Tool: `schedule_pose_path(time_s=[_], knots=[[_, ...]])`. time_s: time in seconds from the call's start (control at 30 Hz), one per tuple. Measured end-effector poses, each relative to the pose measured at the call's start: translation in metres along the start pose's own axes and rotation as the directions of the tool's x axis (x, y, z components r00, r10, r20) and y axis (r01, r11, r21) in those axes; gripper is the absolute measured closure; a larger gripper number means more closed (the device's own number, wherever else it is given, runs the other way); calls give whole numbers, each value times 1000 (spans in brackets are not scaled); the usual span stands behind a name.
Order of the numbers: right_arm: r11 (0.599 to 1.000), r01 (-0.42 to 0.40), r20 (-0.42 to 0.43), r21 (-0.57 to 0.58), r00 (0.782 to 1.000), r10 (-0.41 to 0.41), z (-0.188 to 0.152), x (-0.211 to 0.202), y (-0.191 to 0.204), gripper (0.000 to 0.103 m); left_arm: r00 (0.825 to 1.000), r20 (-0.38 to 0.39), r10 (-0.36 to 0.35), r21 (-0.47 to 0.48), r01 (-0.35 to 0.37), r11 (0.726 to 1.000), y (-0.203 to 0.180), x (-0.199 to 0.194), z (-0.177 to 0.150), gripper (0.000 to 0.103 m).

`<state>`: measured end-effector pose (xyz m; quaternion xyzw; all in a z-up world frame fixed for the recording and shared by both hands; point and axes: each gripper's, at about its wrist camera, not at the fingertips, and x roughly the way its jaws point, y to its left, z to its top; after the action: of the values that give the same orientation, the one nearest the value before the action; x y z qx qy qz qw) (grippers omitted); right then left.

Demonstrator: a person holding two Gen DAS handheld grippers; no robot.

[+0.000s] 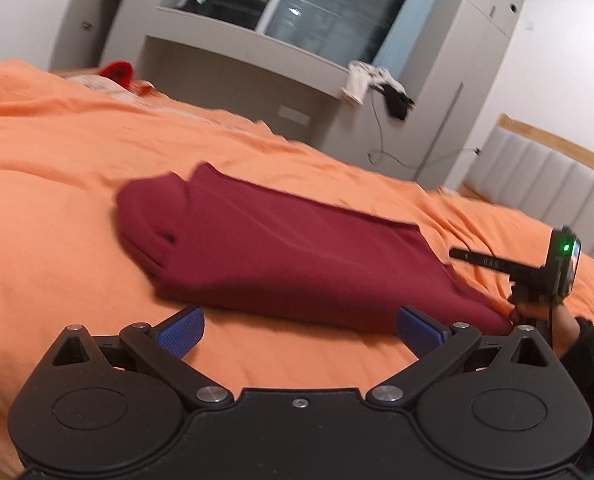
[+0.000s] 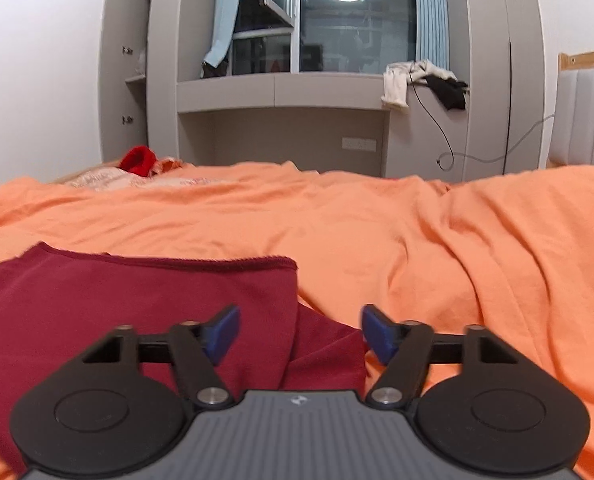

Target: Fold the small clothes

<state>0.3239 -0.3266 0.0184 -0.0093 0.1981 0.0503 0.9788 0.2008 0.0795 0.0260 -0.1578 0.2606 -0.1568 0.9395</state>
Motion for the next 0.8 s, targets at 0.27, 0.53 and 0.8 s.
schedule_pose_path(time_s=[0.27,0.53,0.8], knots=[[997,-71,80,-30,994,73,1,-36,18,0,998,-57,13,-127,-20,992,8,40,5,1],[992,-115,71,-44,990,118,-3,-39,37,0,997,-41,66,-283,-75,956,31,74,30,1],[989,-128,44,-79,990,132,-20,-36,62,0,988,27,154,-206,-145,968,32,113,44,1]])
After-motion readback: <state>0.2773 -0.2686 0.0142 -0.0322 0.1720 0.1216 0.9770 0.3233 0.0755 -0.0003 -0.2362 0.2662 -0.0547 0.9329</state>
